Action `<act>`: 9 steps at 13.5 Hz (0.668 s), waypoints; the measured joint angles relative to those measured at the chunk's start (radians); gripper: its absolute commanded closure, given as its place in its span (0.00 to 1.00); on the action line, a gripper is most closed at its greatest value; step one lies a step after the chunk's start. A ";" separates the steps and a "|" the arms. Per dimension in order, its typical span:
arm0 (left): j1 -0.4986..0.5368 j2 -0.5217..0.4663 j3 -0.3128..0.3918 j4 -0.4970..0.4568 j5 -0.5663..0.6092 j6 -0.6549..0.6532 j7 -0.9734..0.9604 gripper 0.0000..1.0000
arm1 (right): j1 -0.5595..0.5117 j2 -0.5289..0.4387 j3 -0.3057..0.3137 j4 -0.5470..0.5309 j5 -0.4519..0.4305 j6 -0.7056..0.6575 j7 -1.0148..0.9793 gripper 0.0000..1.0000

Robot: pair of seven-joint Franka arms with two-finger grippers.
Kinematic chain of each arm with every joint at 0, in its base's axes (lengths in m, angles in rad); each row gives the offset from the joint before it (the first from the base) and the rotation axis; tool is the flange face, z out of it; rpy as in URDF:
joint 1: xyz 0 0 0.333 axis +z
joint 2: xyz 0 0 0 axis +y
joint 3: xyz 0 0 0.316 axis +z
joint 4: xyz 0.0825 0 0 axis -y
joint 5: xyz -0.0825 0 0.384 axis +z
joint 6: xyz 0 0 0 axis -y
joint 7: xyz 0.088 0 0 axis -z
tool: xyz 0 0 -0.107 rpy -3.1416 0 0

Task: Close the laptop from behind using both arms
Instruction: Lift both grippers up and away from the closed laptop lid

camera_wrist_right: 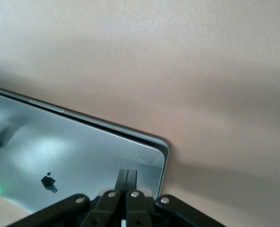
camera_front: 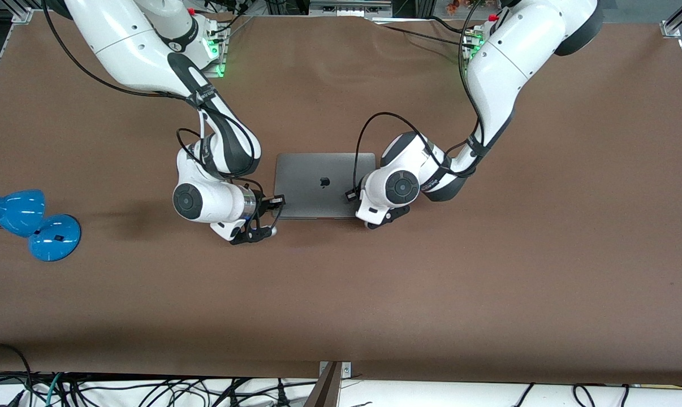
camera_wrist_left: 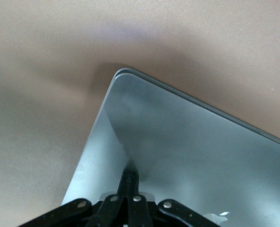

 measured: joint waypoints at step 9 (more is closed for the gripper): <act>0.000 0.004 -0.001 0.003 0.007 0.000 0.000 1.00 | 0.003 0.035 -0.006 0.003 0.000 0.033 -0.027 0.82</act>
